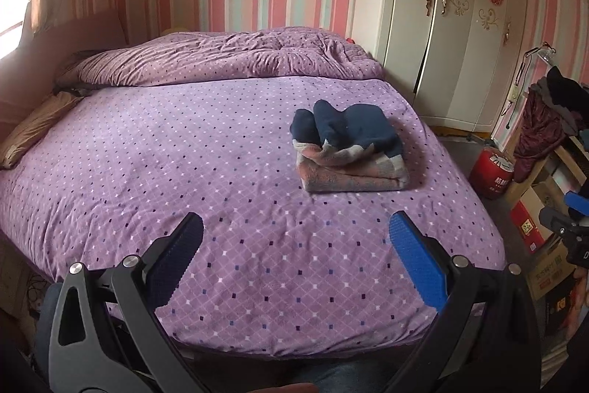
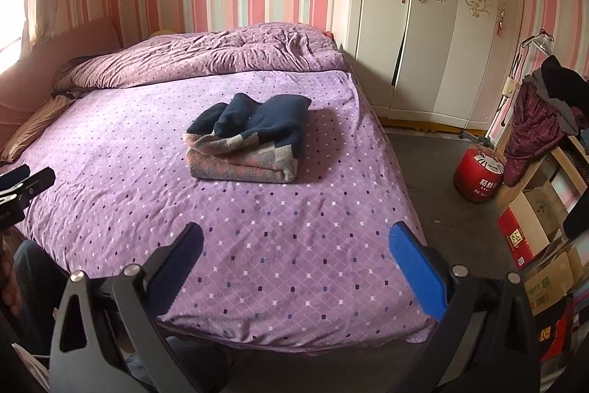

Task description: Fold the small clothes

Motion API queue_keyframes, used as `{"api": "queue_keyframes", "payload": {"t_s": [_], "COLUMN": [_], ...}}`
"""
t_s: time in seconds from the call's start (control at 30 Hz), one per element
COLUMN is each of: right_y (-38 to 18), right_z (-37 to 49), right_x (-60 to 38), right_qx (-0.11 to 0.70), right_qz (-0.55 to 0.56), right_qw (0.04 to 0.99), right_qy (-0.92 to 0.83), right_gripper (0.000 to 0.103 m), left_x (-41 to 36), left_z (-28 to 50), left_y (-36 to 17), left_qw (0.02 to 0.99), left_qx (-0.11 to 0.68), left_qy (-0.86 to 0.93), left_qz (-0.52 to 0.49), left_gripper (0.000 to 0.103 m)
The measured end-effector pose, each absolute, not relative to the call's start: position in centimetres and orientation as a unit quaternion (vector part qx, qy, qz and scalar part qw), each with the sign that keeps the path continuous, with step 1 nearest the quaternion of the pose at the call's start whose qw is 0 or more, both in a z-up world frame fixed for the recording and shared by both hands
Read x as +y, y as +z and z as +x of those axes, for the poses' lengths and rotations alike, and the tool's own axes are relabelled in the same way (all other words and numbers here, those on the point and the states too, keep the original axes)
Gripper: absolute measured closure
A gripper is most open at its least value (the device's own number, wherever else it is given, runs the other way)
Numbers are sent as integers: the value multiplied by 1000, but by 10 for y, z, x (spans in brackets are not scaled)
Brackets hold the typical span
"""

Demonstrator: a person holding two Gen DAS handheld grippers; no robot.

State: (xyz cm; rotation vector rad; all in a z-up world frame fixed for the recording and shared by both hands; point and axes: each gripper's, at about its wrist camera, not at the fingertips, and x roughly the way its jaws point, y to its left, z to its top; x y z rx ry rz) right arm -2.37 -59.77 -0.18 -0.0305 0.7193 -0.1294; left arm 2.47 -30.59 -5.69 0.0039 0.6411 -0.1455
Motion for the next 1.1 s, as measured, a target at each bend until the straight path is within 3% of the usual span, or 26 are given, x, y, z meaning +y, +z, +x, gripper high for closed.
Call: {"api": "queue_keyframes", "payload": {"t_s": [1.1], "right_y": [-5], "right_z": [-21], "right_x": [-591], "right_qx": [354], "right_qz": [-24], "right_qw": [933], "right_qy": [-62], "right_gripper": [2], "left_x": [-303], "left_z": [26], "left_y": [-52], "left_qw": [947], "left_qx": [314], "left_qy": [-67], "left_qz": [-6], "left_gripper": [3]}}
